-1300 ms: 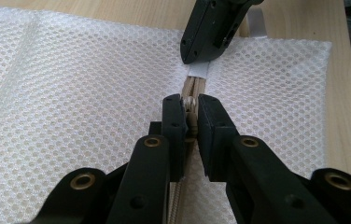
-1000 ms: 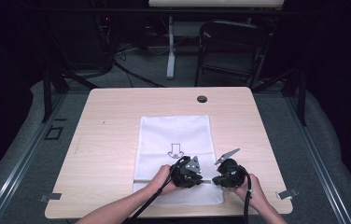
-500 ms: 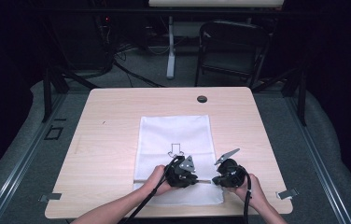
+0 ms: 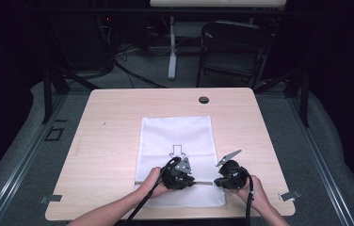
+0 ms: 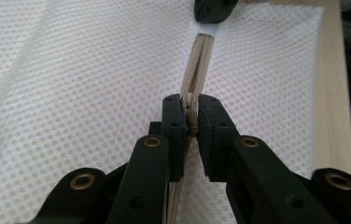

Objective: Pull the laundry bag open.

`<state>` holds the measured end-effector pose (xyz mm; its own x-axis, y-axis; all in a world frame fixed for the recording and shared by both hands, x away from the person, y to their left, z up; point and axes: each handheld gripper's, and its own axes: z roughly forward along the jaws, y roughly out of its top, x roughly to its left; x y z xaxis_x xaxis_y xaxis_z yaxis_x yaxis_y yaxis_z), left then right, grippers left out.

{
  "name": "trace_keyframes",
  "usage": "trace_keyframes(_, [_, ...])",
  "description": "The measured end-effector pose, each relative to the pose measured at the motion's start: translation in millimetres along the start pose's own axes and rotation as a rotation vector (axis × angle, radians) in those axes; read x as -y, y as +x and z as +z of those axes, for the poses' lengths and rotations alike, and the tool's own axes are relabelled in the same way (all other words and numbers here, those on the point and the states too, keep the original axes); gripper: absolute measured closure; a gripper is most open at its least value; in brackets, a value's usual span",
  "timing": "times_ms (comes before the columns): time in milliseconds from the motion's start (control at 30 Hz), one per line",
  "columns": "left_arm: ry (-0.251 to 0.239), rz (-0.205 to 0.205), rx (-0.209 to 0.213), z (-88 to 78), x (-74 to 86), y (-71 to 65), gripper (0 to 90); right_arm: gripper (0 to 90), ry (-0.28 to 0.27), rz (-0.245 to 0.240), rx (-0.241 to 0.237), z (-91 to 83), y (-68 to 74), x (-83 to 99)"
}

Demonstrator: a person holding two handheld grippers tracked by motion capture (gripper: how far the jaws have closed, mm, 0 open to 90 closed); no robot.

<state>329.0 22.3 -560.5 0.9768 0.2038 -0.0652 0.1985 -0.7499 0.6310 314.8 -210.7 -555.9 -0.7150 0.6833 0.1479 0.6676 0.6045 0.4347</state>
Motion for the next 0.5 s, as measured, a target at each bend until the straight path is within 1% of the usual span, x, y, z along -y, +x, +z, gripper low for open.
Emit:
trace_keyframes(167, [-0.006,0.001,-0.002,-0.7,0.6,-1.1,81.5,90.0,-0.001,0.001,-0.001,0.1,0.0,0.0])
trace_keyframes(200, [0.000,0.004,0.000,-1.4,1.1,-0.7,81.6,90.0,0.000,0.001,-0.001,0.0,0.0,0.0])
trace_keyframes(233, [-0.005,-0.006,-0.003,-1.6,1.8,-0.7,81.5,90.0,0.001,0.001,0.000,0.0,-0.1,0.0])
trace_keyframes(267, [-0.008,-0.006,0.001,-2.4,2.3,-0.3,81.6,90.0,0.001,0.002,0.001,0.0,-0.1,0.0])
trace_keyframes(367, [-0.003,0.003,-0.004,-3.1,1.6,-1.2,81.6,90.0,0.000,0.002,0.000,0.0,0.0,0.0])
trace_keyframes(433, [0.002,0.003,-0.012,-3.6,1.9,-1.4,81.6,90.0,0.001,0.003,0.001,0.0,0.0,0.0])
trace_keyframes(500, [0.008,-0.004,-0.010,-6.5,4.6,-0.5,81.6,90.0,0.001,0.003,0.001,0.0,0.1,0.0])
